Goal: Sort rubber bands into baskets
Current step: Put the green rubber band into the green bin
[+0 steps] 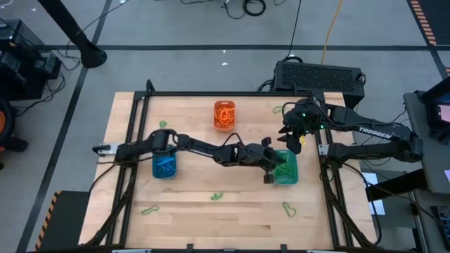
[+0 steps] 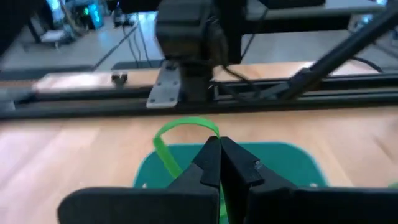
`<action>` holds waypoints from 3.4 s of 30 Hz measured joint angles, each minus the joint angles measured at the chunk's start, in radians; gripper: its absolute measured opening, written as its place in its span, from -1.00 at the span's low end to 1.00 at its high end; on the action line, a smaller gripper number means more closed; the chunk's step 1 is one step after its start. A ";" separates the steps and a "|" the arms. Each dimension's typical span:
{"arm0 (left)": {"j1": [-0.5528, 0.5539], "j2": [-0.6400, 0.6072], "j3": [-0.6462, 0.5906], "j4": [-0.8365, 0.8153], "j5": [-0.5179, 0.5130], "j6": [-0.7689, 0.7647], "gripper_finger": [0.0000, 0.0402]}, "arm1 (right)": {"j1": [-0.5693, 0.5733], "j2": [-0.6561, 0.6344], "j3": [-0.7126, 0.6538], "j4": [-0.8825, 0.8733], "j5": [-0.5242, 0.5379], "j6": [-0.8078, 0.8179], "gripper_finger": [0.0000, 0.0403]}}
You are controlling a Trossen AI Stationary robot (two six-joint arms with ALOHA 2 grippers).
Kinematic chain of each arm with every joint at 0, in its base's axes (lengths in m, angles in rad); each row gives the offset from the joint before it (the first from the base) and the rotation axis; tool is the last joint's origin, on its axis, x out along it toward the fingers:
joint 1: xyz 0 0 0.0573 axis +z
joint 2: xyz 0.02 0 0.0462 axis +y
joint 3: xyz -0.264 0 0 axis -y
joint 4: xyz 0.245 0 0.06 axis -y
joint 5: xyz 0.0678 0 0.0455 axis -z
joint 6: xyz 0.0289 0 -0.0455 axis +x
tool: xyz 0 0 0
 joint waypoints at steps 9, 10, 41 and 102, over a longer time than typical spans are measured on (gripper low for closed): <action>0.032 0.085 0.000 0.054 0.051 -0.187 -0.99 | 0.000 0.000 0.000 0.013 0.037 -0.015 -0.17; 0.033 0.088 0.000 0.051 0.067 -0.196 -0.99 | 0.000 0.000 0.000 0.012 0.051 -0.015 -0.17; 0.029 -0.125 0.000 -0.457 0.016 -0.071 -0.26 | -0.001 0.004 0.000 -0.011 0.267 0.057 -0.17; -0.766 -0.718 -0.896 -1.257 0.383 -1.249 -0.26 | 0.467 0.361 0.000 0.394 0.126 0.150 -0.17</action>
